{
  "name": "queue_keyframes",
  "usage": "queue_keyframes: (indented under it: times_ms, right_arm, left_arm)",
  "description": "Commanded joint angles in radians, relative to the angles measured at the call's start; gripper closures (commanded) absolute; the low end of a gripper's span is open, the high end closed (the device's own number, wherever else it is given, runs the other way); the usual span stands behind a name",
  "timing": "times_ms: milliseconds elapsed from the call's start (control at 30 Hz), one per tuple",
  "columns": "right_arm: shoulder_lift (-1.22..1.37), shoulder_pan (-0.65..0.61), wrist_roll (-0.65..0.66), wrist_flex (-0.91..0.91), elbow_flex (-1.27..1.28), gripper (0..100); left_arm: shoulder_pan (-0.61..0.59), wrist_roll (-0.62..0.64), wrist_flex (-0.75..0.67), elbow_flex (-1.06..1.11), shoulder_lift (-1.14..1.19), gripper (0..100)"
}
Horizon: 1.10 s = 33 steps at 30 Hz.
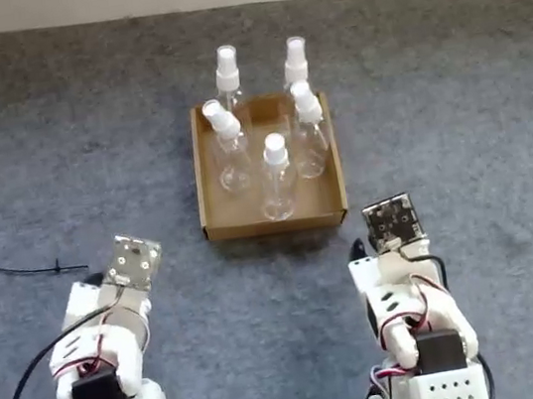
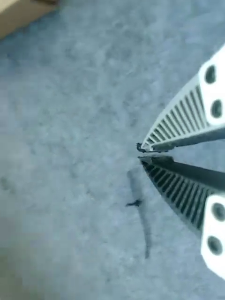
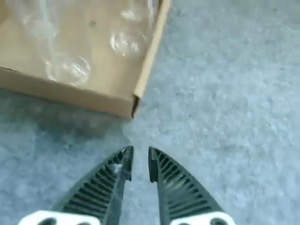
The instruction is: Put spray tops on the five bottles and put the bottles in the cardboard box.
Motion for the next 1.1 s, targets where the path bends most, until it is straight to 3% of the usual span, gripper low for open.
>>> queue_keyframes:
  times_ms: [0,133,267,1067]
  right_arm:
    - [-0.012,0.099,0.008,0.093,0.136,98.6]
    - [-0.012,0.180,0.008,0.222,0.136,98.6]
    - [-0.012,0.205,0.008,0.305,0.137,98.6]
    - [-0.012,0.205,0.008,0.308,0.137,98.6]
  left_arm:
    - [-0.015,-0.075,0.195,0.019,-0.001,96]
    - [-0.012,-0.160,0.313,0.019,-0.002,96]
    - [-0.010,-0.175,0.322,0.019,-0.002,96]
    - [-0.010,-0.175,0.322,0.019,-0.002,96]
